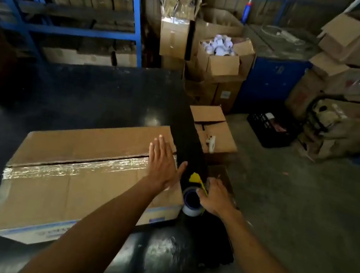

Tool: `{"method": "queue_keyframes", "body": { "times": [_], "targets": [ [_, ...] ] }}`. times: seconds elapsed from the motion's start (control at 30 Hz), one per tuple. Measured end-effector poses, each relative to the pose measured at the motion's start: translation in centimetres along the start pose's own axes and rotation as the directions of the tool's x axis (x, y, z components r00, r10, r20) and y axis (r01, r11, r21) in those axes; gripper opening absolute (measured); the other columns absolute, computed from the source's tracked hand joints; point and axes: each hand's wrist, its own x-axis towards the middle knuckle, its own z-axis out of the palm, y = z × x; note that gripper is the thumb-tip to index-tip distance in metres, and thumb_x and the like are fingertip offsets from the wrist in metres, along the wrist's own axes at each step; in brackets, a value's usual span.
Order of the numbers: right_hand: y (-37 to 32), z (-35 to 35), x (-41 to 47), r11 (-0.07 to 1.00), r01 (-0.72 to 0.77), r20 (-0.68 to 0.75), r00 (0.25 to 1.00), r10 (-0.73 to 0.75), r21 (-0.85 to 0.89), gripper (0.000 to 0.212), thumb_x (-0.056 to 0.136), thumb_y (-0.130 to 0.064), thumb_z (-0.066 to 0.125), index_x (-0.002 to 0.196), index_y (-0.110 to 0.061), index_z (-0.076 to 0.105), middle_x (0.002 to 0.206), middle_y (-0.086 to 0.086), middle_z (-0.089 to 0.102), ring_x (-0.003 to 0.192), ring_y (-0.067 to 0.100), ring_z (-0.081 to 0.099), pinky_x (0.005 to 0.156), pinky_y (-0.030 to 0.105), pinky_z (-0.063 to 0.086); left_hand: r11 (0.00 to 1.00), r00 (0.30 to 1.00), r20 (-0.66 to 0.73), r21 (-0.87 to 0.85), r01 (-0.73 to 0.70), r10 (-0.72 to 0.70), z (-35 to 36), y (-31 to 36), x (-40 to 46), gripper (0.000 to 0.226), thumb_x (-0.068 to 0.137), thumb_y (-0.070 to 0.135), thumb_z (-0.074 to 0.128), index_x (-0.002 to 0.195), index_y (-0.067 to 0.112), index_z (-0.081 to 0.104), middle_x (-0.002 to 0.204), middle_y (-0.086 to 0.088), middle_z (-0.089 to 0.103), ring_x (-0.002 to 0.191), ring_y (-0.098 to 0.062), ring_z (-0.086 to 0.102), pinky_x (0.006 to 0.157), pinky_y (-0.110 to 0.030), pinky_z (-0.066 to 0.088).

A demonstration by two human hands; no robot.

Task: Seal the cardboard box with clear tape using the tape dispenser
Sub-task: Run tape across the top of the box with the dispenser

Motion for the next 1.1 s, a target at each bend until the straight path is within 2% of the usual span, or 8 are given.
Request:
{"method": "queue_keyframes", "body": {
  "times": [0.4,0.57,0.7,0.8,0.87,0.93,1.0,1.1],
  "targets": [
    [4.0,5.7,4.8,0.937,-0.19,0.115,0.98,0.162,0.294,0.09,0.076,-0.032,0.07,0.153,-0.022,0.023,0.138,0.015,0.053,0.117,0.037,0.057,0.091,0.048,0.054,0.996,0.998,-0.002,0.069,0.058,-0.058,3.2,-0.3,-0.1,0.081,0.101,0.055,0.018,0.157,0.001,-0.004,0.164,-0.02,-0.013,0.151,-0.033,-0.017,0.123,-0.047,-0.009],
    [3.6,3.7,4.4,0.705,-0.378,0.36,0.915,0.183,0.601,0.021,0.098,-0.021,0.053,0.119,-0.022,0.054,0.126,0.014,0.058,0.102,0.032,0.063,0.065,0.039,0.061,0.998,0.999,0.01,0.055,0.041,-0.042,3.0,-0.6,0.0,0.079,0.102,0.056,0.017,0.156,0.002,-0.004,0.164,-0.02,-0.013,0.151,-0.033,-0.018,0.121,-0.044,-0.014],
    [3.1,1.2,4.5,0.641,-0.359,0.351,0.925,0.147,0.678,0.018,0.1,-0.03,0.05,0.114,-0.027,0.059,0.116,0.009,0.063,0.098,0.027,0.062,0.067,0.038,0.056,0.999,0.996,0.086,-0.041,0.008,-0.005,2.1,-1.2,0.1,0.08,0.103,0.058,0.015,0.156,0.004,-0.008,0.164,-0.018,-0.019,0.15,-0.03,-0.023,0.118,-0.04,-0.017],
    [1.5,-1.0,4.8,0.622,-0.292,0.283,0.952,0.116,0.726,0.028,0.093,-0.03,0.053,0.121,-0.027,0.061,0.112,0.006,0.065,0.102,0.026,0.061,0.08,0.041,0.052,0.952,0.989,0.146,-0.302,0.044,0.001,0.5,-1.5,0.1,0.075,0.104,0.056,0.018,0.157,0.007,-0.003,0.165,-0.015,-0.017,0.15,-0.026,-0.023,0.12,-0.041,-0.015],
    [0.1,-2.4,5.0,0.575,-0.219,0.228,0.972,0.058,0.788,0.038,0.087,-0.024,0.055,0.125,-0.024,0.063,0.11,0.006,0.068,0.102,0.026,0.063,0.09,0.043,0.052,0.888,0.991,0.133,-0.457,0.046,0.017,-1.0,-1.7,-0.1,0.066,0.107,0.048,0.022,0.158,0.008,0.013,0.166,-0.017,-0.004,0.153,-0.028,-0.012,0.123,-0.043,-0.008],
    [-2.1,-4.2,4.1,0.619,-0.048,0.084,0.996,-0.029,0.784,0.046,0.085,-0.007,0.053,0.124,-0.029,0.064,0.103,0.003,0.069,0.091,0.018,0.065,0.08,0.026,0.053,0.747,0.992,0.125,-0.656,0.108,-0.034,-2.6,-2.1,-0.2,0.058,0.107,0.045,0.028,0.15,0.007,0.039,0.16,-0.019,0.029,0.15,-0.032,0.021,0.123,-0.044,0.013],
    [-4.6,-5.7,2.6,0.72,0.135,-0.059,0.99,-0.13,0.68,0.052,0.084,-0.003,0.055,0.12,-0.039,0.061,0.103,-0.006,0.067,0.086,0.005,0.063,0.066,0.012,0.047,0.481,0.975,0.168,-0.849,0.218,-0.146,-3.7,-2.7,0.4,0.064,0.102,0.058,0.033,0.132,0.009,0.06,0.136,-0.014,0.059,0.127,-0.029,0.053,0.11,-0.042,0.038],
    [-8.7,-6.6,0.9,0.736,0.382,-0.195,0.923,-0.332,0.559,0.056,0.076,-0.017,0.06,0.126,-0.043,0.06,0.115,-0.009,0.067,0.097,0.0,0.063,0.077,0.017,0.049,0.097,0.925,0.298,-0.94,0.327,-0.236,-6.8,-4.3,1.5,0.071,0.098,0.066,0.033,0.101,0.007,0.071,0.104,-0.016,0.071,0.096,-0.03,0.066,0.089,-0.04,0.053]
  ]
}}
